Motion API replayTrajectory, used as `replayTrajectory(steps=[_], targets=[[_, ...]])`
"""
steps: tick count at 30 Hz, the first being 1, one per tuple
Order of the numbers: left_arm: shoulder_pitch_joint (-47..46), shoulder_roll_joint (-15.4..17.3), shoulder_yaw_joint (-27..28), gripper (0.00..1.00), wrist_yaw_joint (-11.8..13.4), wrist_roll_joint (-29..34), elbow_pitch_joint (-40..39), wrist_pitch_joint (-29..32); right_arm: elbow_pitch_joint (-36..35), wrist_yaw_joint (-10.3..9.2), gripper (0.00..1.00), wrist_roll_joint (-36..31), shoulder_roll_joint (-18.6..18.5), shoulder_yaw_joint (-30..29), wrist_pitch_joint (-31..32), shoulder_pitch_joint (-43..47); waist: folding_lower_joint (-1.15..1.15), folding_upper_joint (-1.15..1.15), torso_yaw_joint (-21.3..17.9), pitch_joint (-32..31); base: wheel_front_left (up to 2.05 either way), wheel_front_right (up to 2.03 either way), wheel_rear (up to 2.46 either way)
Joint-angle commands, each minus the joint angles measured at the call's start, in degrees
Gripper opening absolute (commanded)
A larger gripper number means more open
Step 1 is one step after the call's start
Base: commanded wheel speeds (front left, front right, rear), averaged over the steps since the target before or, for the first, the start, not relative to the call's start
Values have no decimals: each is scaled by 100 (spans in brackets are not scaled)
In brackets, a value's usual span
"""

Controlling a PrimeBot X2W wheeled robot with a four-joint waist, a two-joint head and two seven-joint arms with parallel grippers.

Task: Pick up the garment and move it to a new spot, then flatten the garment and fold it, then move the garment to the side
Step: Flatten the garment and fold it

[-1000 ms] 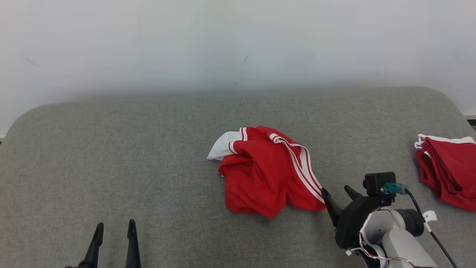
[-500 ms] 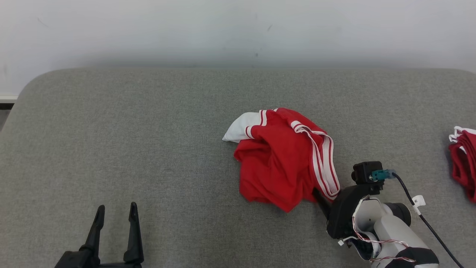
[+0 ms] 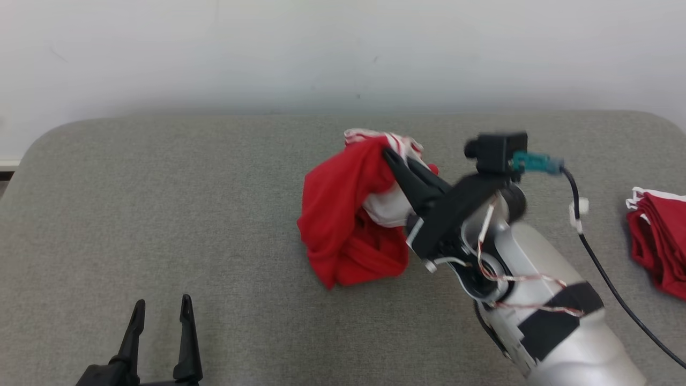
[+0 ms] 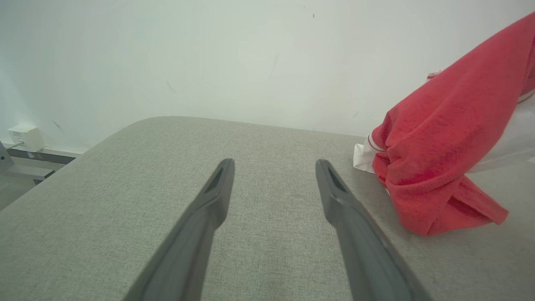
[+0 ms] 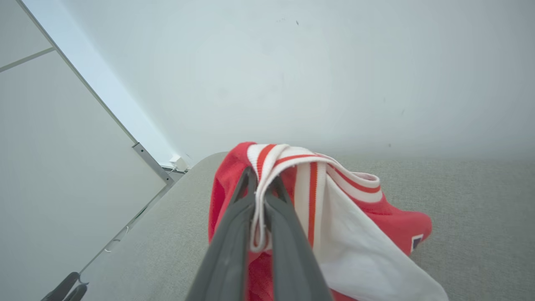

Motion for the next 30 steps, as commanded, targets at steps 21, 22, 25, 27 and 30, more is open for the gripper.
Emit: replayTrajectory(steps=[21, 22, 25, 27, 30], targets=[[164, -1, -44, 100, 33, -67, -9, -3, 201, -16, 0, 2793, 439, 728, -1874, -2461, 0, -1, -217, -181, 0, 0, 0], [183, -1, -48, 100, 44, -77, -12, -3, 479, -16, 0, 2662, 440, 760, -1833, -2432, 0, -1, -231, -199, 0, 0, 0], [235, 0, -65, 100, 57, -89, -35, -2, 1353, -16, 0, 2258, 292, 829, -1729, -2165, 0, -1, -275, -236, 0, 0, 0], [250, -2, -76, 100, 67, -95, -42, -3, 1645, -16, 0, 2117, 210, 818, -1730, -2057, 0, -1, -287, -242, 0, 0, 0], [282, 1, -73, 100, 85, -110, -66, -2, 2360, -15, 0, 1792, 20, 753, -1844, -1726, 0, -1, -332, -241, 0, 0, 0]])
